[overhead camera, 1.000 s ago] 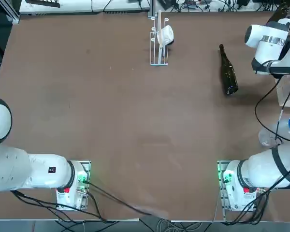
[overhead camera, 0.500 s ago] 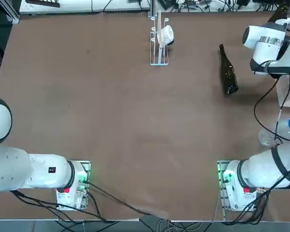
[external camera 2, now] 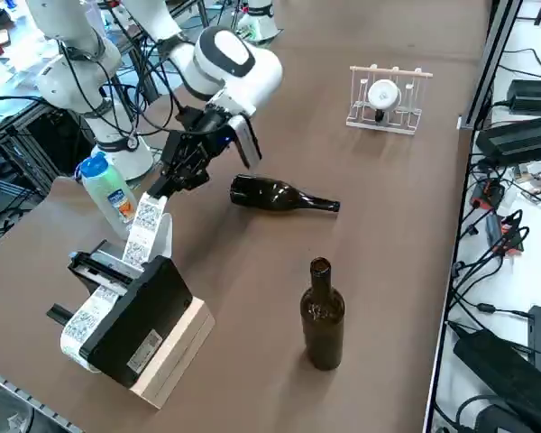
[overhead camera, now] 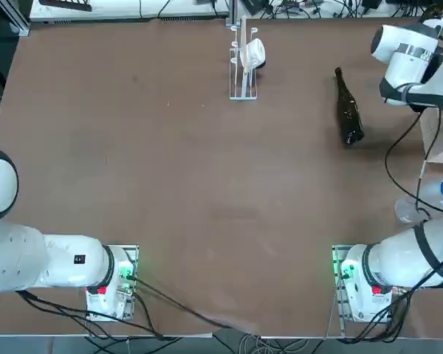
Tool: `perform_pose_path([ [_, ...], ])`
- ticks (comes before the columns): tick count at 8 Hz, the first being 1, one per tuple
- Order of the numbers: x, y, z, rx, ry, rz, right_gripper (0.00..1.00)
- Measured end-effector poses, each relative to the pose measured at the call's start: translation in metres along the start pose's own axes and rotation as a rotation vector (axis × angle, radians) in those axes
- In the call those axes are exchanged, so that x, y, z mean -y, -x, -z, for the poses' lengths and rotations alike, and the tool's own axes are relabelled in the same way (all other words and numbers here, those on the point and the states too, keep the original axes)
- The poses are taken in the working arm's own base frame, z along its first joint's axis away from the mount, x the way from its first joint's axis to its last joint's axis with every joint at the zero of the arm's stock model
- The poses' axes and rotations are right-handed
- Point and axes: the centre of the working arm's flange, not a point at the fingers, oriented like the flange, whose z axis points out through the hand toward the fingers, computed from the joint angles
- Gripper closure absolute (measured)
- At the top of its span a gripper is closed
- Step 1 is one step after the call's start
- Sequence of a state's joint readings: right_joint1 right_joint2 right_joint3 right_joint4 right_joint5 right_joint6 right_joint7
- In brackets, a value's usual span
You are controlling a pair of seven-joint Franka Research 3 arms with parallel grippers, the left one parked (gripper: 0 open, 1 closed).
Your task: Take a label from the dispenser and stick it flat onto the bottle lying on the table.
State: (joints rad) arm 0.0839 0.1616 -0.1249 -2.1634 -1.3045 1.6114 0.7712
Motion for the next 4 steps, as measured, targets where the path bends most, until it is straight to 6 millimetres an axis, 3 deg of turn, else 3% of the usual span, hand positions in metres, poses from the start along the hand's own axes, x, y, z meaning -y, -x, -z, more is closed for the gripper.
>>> perform_pose_path([
  [2,0.01,0.0,0.014,-0.01,-0.014,0.014,0.99],
  [4,0.032,-0.005,0.022,-0.022,-0.006,0.007,0.99],
])
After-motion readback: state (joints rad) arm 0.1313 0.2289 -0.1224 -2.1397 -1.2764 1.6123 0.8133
